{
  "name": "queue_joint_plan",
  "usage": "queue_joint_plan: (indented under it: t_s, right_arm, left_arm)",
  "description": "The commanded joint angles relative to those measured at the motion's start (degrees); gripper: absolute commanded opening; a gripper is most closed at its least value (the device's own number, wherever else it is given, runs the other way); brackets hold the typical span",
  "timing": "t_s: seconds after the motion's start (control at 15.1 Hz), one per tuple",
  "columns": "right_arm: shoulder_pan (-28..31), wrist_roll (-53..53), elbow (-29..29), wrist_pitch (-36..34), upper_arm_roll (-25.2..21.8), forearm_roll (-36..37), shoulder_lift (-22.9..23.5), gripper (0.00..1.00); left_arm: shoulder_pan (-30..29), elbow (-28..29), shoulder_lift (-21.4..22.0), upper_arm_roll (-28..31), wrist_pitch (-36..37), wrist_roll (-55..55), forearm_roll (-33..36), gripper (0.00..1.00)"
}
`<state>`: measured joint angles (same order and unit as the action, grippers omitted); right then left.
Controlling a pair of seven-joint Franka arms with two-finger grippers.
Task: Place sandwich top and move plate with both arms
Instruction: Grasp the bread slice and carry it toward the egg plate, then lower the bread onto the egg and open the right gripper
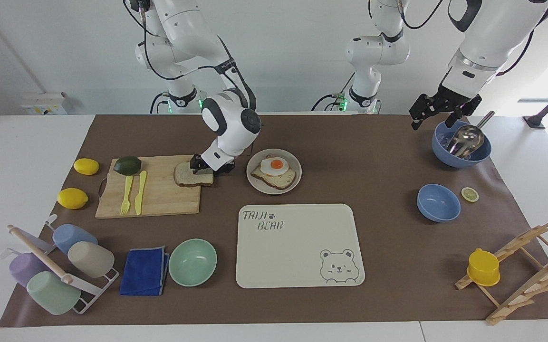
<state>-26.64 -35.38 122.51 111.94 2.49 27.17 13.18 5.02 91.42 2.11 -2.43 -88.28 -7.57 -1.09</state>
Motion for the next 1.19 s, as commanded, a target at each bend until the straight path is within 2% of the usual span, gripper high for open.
queue_joint_plan:
  t_s: [0.0,0.13,0.27,0.33,0.53,0.99,1.06,1.13]
  right_arm:
    - [0.4,1.5,0.8,0.1,0.1,1.3,-0.6,0.31]
    - [0.0,1.6,-0.8,-1.3,0.2,1.3,-0.3,0.00]
    - [-1.7,1.8,-6.0,-5.7,0.5,0.4,0.5,0.00]
    - [-4.2,1.7,-10.6,-9.0,0.9,-0.7,1.1,0.00]
    - [-11.6,0.4,-23.1,-12.4,1.1,-9.5,4.7,0.00]
    - [-15.8,-6.7,-20.7,-6.4,1.2,-10.1,6.2,0.00]
    - [-15.6,-6.8,-19.9,-5.2,1.3,-10.2,6.2,0.03]
    - [-15.6,-6.9,-19.8,-4.5,1.3,-11.2,6.2,0.15]
  left_arm:
    - [-0.6,1.1,1.1,-0.2,0.2,0.8,-0.8,1.00]
    - [-0.6,1.1,1.1,-0.2,0.2,0.8,-0.8,1.00]
    - [-0.6,1.1,1.1,-0.2,0.2,0.8,-0.8,1.00]
    - [-0.6,1.1,1.1,-0.2,0.2,0.8,-0.8,1.00]
    - [-0.6,1.1,1.1,-0.2,0.2,0.8,-0.8,1.00]
    - [-0.6,1.1,1.1,-0.2,0.3,0.8,-0.8,1.00]
    - [-0.6,1.1,1.1,-0.2,0.2,0.8,-0.8,1.00]
    - [-0.6,1.1,1.1,-0.2,0.3,0.8,-0.8,1.00]
